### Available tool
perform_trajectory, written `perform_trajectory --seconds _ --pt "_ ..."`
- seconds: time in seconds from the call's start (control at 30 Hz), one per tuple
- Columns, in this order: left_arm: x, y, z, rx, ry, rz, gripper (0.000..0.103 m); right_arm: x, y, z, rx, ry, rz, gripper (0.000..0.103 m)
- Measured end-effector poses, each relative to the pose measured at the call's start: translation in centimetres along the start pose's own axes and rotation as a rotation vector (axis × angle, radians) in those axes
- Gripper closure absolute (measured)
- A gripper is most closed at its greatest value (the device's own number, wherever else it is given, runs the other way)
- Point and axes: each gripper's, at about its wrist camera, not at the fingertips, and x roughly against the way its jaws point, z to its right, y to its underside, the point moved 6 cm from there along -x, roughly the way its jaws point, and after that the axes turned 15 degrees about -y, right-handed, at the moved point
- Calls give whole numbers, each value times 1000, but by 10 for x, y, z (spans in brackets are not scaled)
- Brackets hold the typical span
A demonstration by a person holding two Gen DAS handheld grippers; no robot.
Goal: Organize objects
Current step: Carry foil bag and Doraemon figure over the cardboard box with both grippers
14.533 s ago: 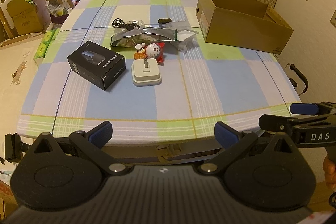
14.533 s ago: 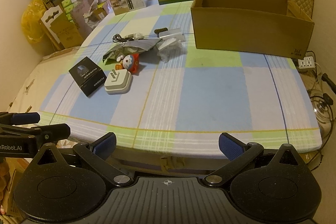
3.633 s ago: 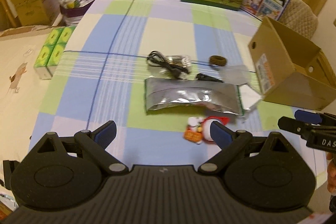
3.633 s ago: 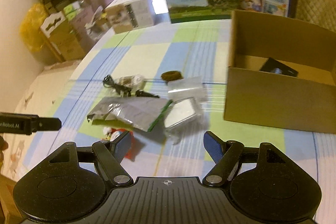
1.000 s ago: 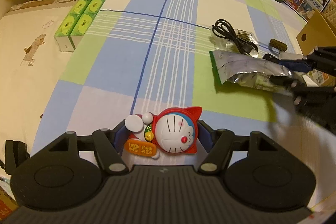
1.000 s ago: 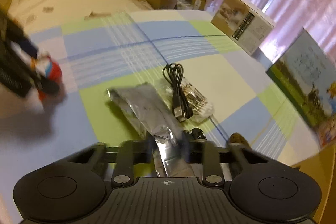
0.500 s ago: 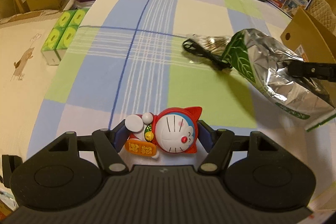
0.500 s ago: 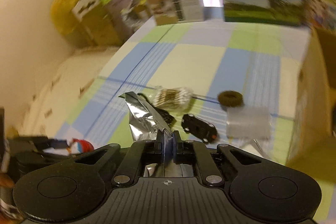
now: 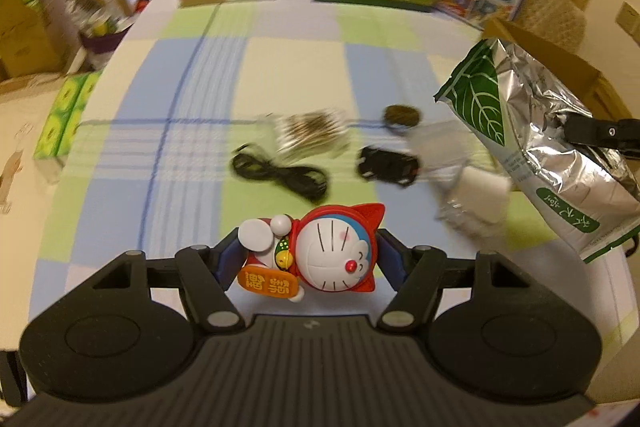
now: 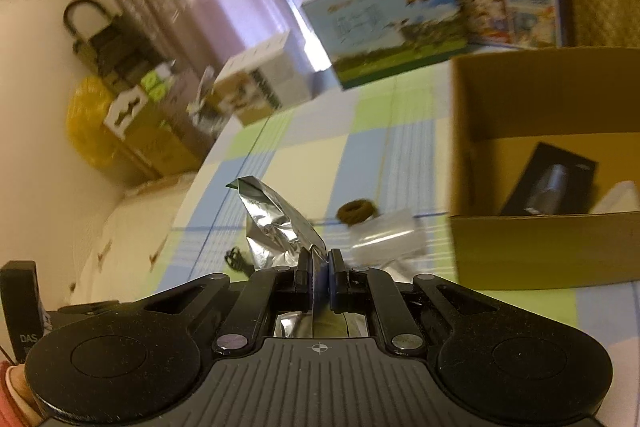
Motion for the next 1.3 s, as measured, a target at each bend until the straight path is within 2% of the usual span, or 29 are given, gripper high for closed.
perform_trajectory --seconds 0.7,1.3 --pt "37 -60 138 -169 160 143 38 146 -48 54 -36 139 265 100" --pt "42 -100 226 -214 178 213 38 212 -108 136 -6 279 366 100"
